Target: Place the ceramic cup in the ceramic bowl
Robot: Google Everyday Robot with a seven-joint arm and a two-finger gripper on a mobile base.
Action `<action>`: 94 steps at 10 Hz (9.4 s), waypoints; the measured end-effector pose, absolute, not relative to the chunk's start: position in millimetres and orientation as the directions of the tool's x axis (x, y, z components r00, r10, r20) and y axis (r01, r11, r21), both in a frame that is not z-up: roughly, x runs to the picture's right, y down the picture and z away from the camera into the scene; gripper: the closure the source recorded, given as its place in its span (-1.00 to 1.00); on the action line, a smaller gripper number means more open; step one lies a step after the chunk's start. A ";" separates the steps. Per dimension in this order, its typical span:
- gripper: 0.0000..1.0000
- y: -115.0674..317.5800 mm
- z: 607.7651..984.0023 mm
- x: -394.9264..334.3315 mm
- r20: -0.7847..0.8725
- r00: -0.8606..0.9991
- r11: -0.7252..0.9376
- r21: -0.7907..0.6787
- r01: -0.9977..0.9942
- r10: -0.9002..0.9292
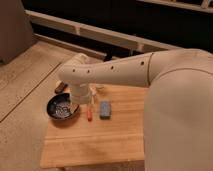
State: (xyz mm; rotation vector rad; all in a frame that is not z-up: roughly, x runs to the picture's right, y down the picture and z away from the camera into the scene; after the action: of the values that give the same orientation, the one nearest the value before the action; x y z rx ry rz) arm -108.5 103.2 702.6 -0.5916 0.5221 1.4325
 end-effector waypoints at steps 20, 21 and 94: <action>-0.30 99.3 704.1 -106.1 -0.649 0.079 0.059 -0.052 -0.997 0.757; -0.30 83.7 713.3 -99.3 -0.625 0.088 0.092 -0.027 -0.995 0.776; 0.88 82.4 832.6 -245.6 -0.123 0.925 0.595 -0.733 -0.330 0.360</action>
State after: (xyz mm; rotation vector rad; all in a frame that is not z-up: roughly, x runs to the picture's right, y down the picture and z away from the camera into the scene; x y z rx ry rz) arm -245.6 82.4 832.6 -0.8434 -0.0393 0.4008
